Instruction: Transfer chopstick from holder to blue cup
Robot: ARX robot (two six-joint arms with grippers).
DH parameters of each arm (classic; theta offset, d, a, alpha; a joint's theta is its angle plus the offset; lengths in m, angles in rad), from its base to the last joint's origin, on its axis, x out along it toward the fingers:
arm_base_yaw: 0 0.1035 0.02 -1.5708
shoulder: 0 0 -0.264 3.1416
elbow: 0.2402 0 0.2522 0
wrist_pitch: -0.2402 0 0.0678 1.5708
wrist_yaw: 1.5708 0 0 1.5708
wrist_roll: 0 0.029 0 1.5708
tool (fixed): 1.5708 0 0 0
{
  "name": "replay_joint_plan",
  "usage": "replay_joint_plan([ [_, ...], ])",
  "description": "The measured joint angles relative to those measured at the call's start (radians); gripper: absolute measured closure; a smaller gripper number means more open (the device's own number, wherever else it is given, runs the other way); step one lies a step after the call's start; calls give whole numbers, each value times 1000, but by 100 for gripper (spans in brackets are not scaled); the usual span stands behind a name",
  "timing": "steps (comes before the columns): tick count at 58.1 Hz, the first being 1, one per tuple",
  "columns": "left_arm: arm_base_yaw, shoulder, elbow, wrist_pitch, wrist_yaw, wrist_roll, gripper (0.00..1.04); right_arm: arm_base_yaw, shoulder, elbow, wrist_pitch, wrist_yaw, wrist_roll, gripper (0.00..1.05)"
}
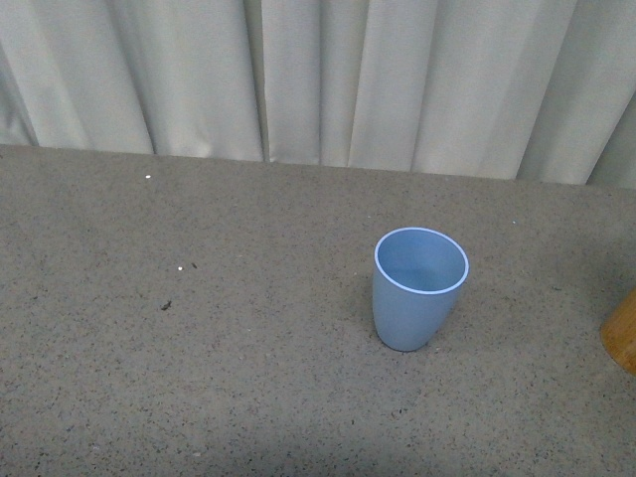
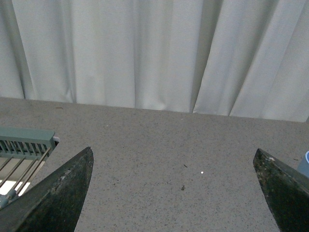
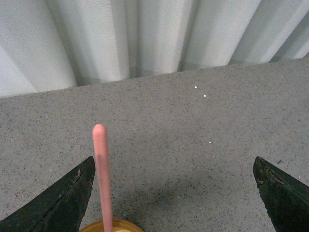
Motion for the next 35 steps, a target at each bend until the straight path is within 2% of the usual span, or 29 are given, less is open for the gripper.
replay_joint_plan([
  [35,0,0,0,0,0,0,7,87,224,141,26,65,19,9],
])
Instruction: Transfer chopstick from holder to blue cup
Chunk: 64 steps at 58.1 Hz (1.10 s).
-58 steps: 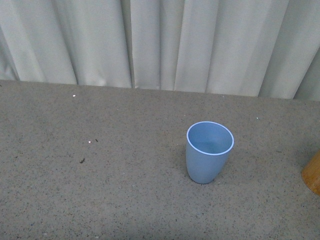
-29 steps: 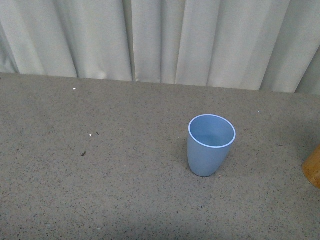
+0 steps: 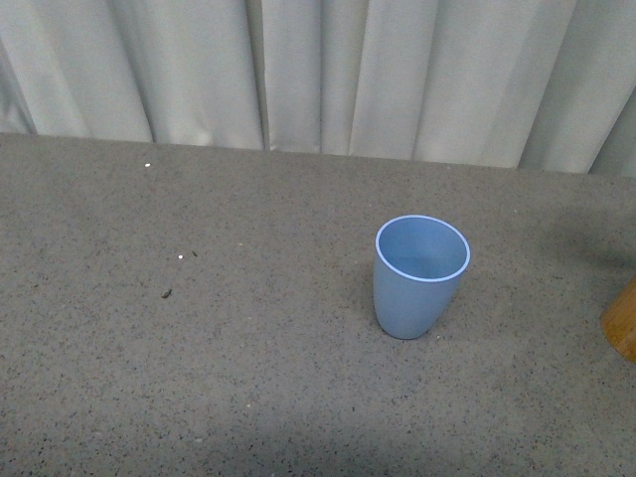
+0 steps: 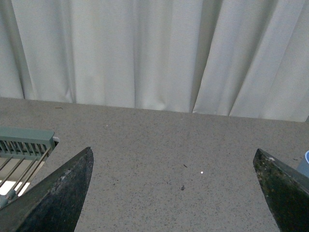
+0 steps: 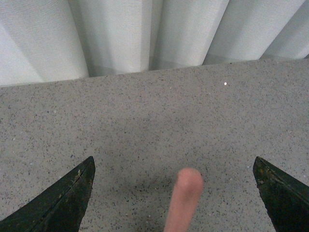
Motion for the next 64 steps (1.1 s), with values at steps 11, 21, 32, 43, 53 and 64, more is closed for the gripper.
replay_joint_plan([
  [11,0,0,0,0,0,0,7,-2,46,34,18,10,11,9],
  [21,0,0,0,0,0,0,7,-9,85,46,29,18,26,9],
  [32,0,0,0,0,0,0,7,-2,119,51,78,29,53,12],
  [43,0,0,0,0,0,0,7,14,115,42,109,39,66,42],
  [53,0,0,0,0,0,0,7,26,60,23,101,19,70,73],
  [64,0,0,0,0,0,0,7,11,-68,22,61,-4,67,103],
])
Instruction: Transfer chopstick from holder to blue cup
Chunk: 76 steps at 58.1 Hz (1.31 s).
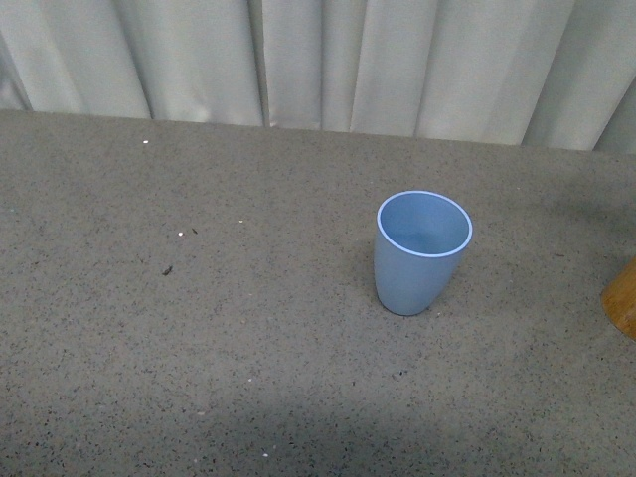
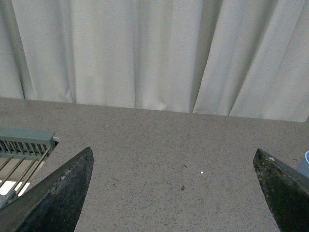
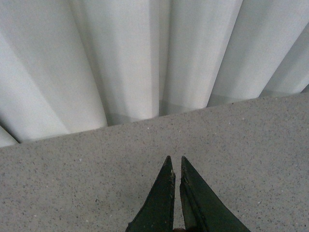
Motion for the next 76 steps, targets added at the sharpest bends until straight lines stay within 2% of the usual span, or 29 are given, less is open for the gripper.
replay_joint_plan([
  [12,0,0,0,0,0,0,7,-28,-71,-18,-10,-32,0,103],
  [28,0,0,0,0,0,0,7,-50,-87,-13,3,-8,-11,103],
  [47,0,0,0,0,0,0,7,-5,-268,78,-34,-13,-19,103],
  [52,0,0,0,0,0,0,7,42,-326,81,-39,-16,-11,103],
  [60,0,0,0,0,0,0,7,189,-373,32,9,18,50,103],
  [69,0,0,0,0,0,0,7,336,-314,-33,86,63,117,103],
  [76,0,0,0,0,0,0,7,402,-239,-38,116,73,154,103],
])
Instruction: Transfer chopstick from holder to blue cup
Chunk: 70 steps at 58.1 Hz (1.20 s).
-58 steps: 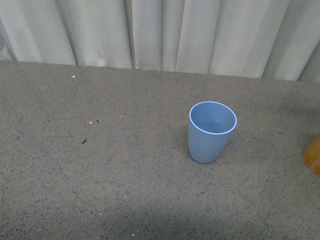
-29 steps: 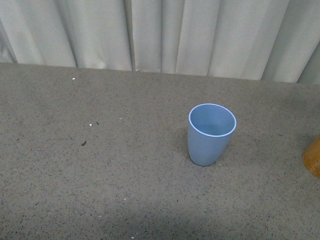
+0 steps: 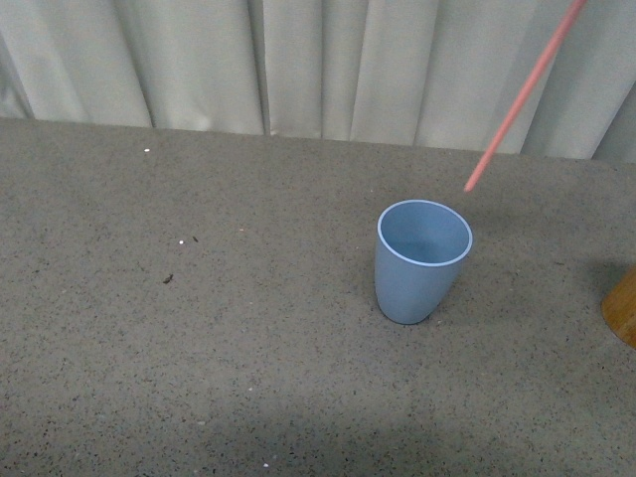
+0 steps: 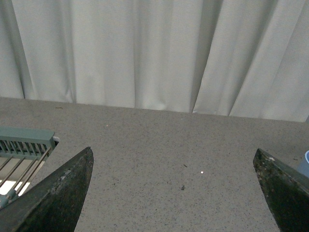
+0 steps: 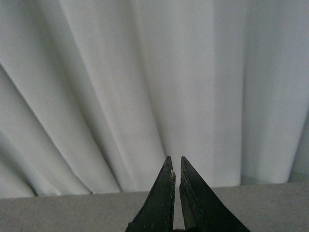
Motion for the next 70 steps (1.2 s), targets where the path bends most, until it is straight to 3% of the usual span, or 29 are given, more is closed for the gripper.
replay_joint_plan([
  [32,0,0,0,0,0,0,7,49,161,20,40,16,63,102],
  [42,0,0,0,0,0,0,7,57,154,8,37,35,77,64],
  [51,0,0,0,0,0,0,7,39,71,-84,74,80,56,38],
  [57,0,0,0,0,0,0,7,-38,-95,-282,233,-23,-126,59],
  [66,0,0,0,0,0,0,7,-249,-490,-629,154,-225,-212,89],
  [70,0,0,0,0,0,0,7,-292,-649,-734,67,-233,-217,100],
])
